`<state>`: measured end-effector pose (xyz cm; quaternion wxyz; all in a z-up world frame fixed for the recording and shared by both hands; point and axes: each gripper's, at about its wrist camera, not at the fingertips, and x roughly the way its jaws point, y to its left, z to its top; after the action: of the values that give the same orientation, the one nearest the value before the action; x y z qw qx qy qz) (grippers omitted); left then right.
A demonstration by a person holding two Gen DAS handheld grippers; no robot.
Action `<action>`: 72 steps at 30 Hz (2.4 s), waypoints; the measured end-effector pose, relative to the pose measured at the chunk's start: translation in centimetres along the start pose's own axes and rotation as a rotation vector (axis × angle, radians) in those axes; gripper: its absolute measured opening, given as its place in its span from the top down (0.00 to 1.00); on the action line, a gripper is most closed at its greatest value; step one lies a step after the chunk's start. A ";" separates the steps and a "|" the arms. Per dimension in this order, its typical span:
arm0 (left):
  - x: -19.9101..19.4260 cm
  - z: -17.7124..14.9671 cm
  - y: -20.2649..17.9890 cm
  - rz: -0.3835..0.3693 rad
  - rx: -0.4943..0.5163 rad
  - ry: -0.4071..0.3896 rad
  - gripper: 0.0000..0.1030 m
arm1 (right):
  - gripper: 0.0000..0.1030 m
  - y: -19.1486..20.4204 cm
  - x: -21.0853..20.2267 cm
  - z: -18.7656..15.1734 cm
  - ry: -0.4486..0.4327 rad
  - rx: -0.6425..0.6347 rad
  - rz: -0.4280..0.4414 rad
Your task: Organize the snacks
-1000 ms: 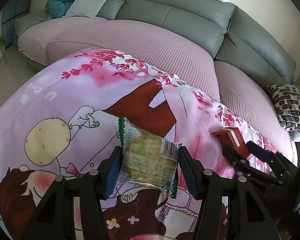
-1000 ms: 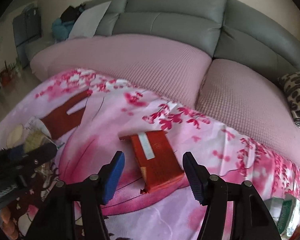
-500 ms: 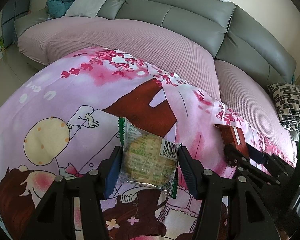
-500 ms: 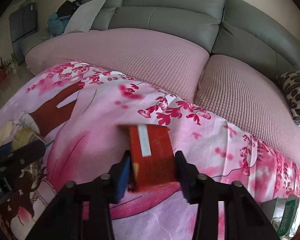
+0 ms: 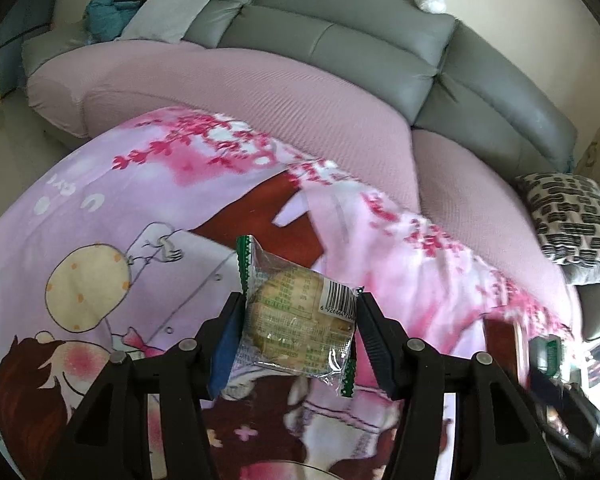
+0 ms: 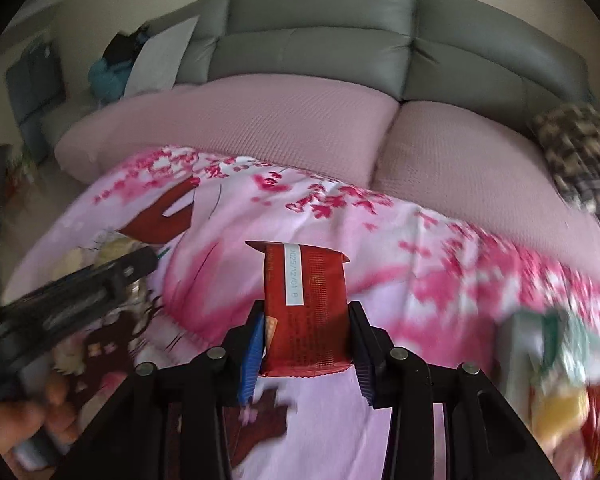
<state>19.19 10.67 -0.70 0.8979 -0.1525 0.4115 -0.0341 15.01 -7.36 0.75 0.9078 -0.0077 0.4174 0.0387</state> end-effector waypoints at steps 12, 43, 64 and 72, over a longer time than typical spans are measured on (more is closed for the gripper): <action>-5.0 -2.4 -14.5 -0.361 0.292 0.007 0.43 | 0.59 -9.3 -11.3 -5.8 -0.081 0.251 -0.266; -8.7 -11.7 -19.1 -0.098 0.370 0.064 0.00 | 0.20 -17.5 -13.0 -14.1 0.047 0.397 -0.282; -10.1 -16.6 -13.5 0.207 0.435 0.093 0.00 | 0.00 -14.3 -14.9 -17.4 0.061 0.377 -0.305; -8.6 -16.9 -13.1 0.212 0.450 0.136 0.00 | 0.00 -14.4 -14.7 -17.0 0.064 0.364 -0.324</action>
<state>1.68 -4.38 -0.85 0.8780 0.0976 0.4669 -0.0408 -6.29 -23.45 0.52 0.8750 0.0881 0.4392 -0.1836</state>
